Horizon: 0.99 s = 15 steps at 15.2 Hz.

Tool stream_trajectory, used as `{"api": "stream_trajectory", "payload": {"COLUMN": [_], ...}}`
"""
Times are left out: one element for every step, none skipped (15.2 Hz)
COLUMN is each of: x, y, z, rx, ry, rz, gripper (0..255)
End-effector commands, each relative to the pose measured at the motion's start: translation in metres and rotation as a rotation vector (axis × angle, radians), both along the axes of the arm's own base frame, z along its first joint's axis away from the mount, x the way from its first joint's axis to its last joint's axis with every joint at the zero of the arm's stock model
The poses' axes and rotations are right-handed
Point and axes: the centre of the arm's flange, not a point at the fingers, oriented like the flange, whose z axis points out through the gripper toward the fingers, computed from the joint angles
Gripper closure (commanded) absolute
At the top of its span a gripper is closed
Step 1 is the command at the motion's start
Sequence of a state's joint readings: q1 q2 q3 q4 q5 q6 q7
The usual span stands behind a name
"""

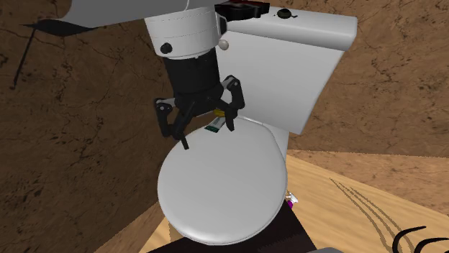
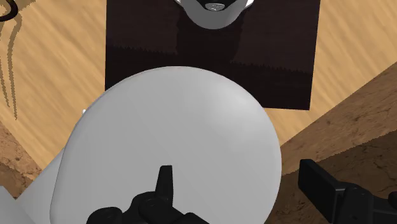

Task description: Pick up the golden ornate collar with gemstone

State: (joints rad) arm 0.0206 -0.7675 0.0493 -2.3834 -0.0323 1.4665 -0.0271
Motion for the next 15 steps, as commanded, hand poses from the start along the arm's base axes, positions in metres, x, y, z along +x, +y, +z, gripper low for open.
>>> {"api": "stream_trajectory", "payload": {"x": [0.0,0.009,0.019,0.028,0.038,0.047,0.057,0.067,0.077,0.086,0.096,0.106,0.116,0.126,0.136], "y": [0.0,-0.005,-0.009,-0.014,-0.018,-0.022,-0.027,-0.031,-0.035,-0.039,-0.043,-0.047,-0.051,-0.055,-0.059], "z": [0.0,-0.007,-0.014,-0.021,-0.028,-0.035,-0.042,-0.049,-0.056,-0.063,-0.07,-0.077,-0.084,-0.09,-0.097], "rx": [0.0,-0.001,-0.001,-0.002,-0.002,-0.003,-0.004,-0.004,-0.005,-0.005,-0.006,-0.007,-0.007,-0.008,-0.008], "ry": [0.0,-0.003,-0.006,-0.009,-0.013,-0.016,-0.019,-0.022,-0.025,-0.028,-0.031,-0.035,-0.038,-0.041,-0.044], "rz": [0.0,0.006,0.012,0.019,0.025,0.031,0.037,0.043,0.049,0.056,0.062,0.068,0.074,0.08,0.087], "gripper": [0,0,0,0,0,0,0,0,0,0,0,0,0,0,0]}}
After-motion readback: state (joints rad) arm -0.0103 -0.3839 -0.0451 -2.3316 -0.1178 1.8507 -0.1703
